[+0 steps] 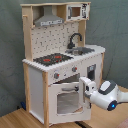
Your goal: Play with the kitchen
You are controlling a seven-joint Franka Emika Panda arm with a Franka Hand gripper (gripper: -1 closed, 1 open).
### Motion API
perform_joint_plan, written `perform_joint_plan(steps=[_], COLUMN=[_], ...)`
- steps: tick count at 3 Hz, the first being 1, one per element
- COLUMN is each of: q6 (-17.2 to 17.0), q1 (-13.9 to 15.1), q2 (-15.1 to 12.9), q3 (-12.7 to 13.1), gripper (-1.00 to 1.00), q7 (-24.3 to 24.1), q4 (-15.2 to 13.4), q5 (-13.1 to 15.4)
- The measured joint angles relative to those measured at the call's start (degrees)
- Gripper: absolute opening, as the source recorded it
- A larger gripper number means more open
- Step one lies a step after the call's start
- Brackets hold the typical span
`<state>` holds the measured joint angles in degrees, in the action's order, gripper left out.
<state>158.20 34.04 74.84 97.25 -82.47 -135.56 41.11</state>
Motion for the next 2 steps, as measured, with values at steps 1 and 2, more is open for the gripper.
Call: perform_joint_plan(steps=[1,2], q6=[-4.39,-8.12], q1=[-0.56,-0.58], q2=[-2.15,-3.46], q3=[1.0,1.85], gripper=[-1.0,-1.0], q7=[2.04,4.97], q4=[1.54,3.18], q5=[-2.63,-5.71])
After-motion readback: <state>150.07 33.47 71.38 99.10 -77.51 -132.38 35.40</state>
